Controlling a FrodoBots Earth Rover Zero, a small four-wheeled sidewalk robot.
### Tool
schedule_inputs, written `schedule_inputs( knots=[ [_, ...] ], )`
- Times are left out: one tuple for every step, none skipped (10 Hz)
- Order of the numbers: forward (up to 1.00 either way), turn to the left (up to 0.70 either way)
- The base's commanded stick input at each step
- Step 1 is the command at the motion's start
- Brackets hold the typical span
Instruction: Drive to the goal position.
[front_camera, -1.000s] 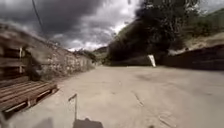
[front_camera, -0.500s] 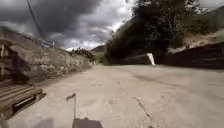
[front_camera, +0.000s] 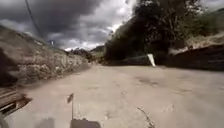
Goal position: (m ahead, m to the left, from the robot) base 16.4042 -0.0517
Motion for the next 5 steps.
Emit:
schedule_inputs(
  knots=[
    [0.7,0.0],
    [0.7,0.0],
    [0.7,0.0],
    [0.7,0.0],
    [0.7,0.0]
  ],
)
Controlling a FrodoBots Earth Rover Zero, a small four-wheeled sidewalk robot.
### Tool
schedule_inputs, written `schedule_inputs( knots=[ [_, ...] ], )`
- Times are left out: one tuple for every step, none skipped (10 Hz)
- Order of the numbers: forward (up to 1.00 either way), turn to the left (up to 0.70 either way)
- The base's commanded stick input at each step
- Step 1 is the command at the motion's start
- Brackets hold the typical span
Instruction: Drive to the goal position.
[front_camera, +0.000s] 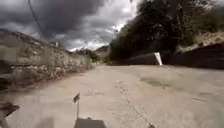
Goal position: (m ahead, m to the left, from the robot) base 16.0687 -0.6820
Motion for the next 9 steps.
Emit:
schedule_inputs(
  knots=[
    [0.7,0.0],
    [0.7,0.0],
    [0.7,0.0],
    [0.7,0.0],
    [0.7,0.0],
    [0.7,0.0],
    [0.7,0.0],
    [0.7,0.0],
    [0.7,0.0]
  ],
)
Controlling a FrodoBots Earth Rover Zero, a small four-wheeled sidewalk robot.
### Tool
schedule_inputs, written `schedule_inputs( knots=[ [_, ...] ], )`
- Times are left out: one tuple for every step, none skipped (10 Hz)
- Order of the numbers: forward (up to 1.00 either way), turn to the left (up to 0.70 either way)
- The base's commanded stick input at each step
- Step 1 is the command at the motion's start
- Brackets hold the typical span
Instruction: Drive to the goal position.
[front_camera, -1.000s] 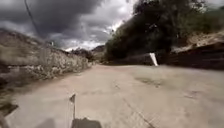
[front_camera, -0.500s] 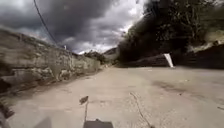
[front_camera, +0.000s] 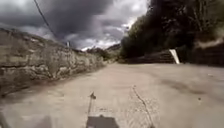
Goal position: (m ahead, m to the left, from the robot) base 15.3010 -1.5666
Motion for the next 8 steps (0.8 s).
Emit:
schedule_inputs(
  knots=[
    [0.7,0.0],
    [0.7,0.0],
    [0.7,0.0],
    [0.7,0.0],
    [0.7,0.0],
    [0.7,0.0],
    [0.7,0.0],
    [0.7,0.0]
  ],
)
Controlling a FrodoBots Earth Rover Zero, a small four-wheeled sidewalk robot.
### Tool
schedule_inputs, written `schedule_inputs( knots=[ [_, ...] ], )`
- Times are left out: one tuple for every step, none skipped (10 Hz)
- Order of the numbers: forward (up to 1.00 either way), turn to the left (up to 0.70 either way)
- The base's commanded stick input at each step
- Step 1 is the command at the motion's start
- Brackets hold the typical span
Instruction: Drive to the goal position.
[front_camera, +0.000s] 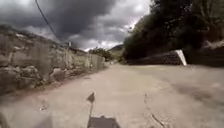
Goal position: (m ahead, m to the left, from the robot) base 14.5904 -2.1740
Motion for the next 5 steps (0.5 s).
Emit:
schedule_inputs(
  knots=[
    [0.7,0.0],
    [0.7,0.0],
    [0.7,0.0],
    [0.7,0.0],
    [0.7,0.0]
  ],
)
